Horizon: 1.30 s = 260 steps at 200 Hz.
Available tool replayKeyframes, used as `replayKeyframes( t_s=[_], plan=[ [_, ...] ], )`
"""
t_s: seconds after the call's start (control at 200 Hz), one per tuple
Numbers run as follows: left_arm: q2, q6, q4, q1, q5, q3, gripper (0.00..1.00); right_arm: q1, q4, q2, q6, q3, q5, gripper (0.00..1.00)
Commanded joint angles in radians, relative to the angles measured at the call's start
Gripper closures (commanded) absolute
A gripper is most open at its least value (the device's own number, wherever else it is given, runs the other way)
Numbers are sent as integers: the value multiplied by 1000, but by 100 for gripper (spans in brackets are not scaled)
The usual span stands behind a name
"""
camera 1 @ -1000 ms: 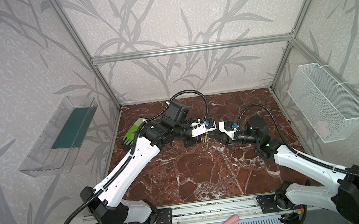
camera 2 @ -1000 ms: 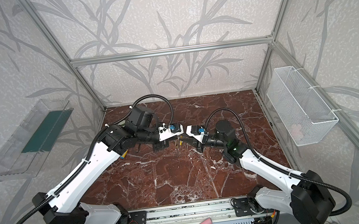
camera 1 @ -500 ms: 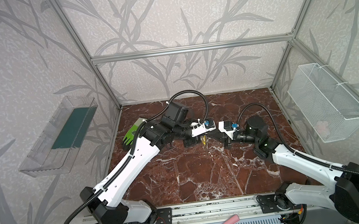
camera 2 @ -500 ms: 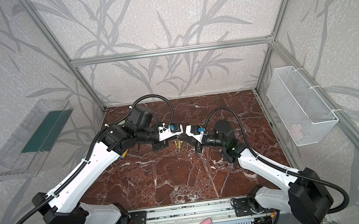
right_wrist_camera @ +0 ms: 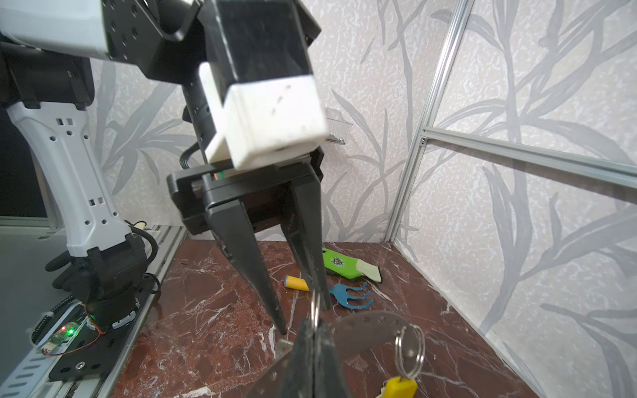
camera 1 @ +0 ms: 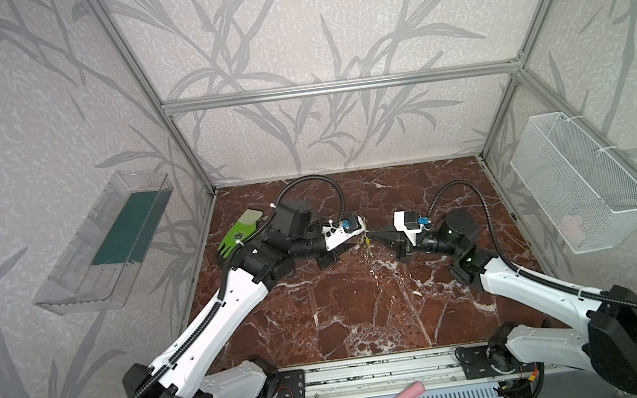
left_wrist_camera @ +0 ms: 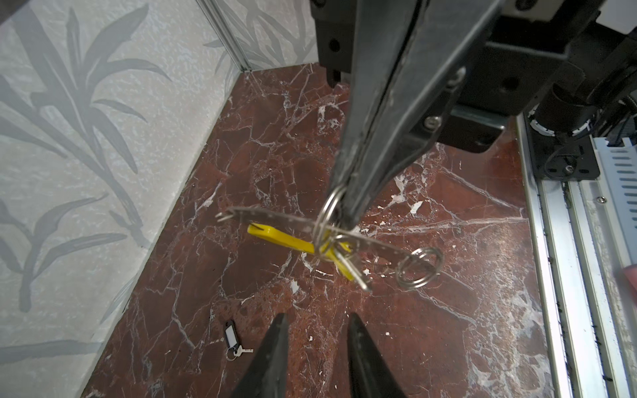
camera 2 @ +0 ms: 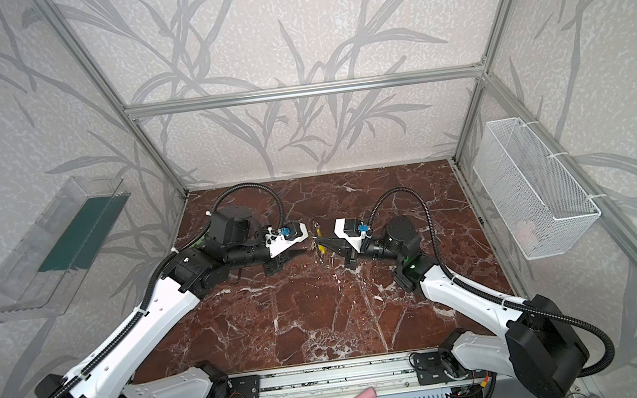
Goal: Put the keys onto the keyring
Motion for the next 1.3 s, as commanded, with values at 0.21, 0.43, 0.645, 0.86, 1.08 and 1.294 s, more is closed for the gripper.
replayKeyframes(
  t_s=[0.21, 0.43, 0.645, 0.86, 1.08, 1.294],
  plan=[
    [-84, -163, 328, 15, 162, -122, 68, -2, 156, 44, 67, 2, -46, 100],
    [-57, -186, 358, 16, 209, -129, 70, -8, 162, 48, 77, 5, -61, 100],
    [-20, -168, 356, 15, 230, -105, 77, -12, 155, 52, 76, 7, -83, 100],
    [-1, -128, 320, 16, 229, -72, 100, -16, 149, 58, 73, 8, -90, 100],
    [27, -40, 185, 14, 210, 11, 100, -46, 117, 45, 58, -7, -78, 85],
    [130, 111, -152, -10, 110, 222, 100, -62, -155, -35, -106, 21, -39, 72]
  ],
)
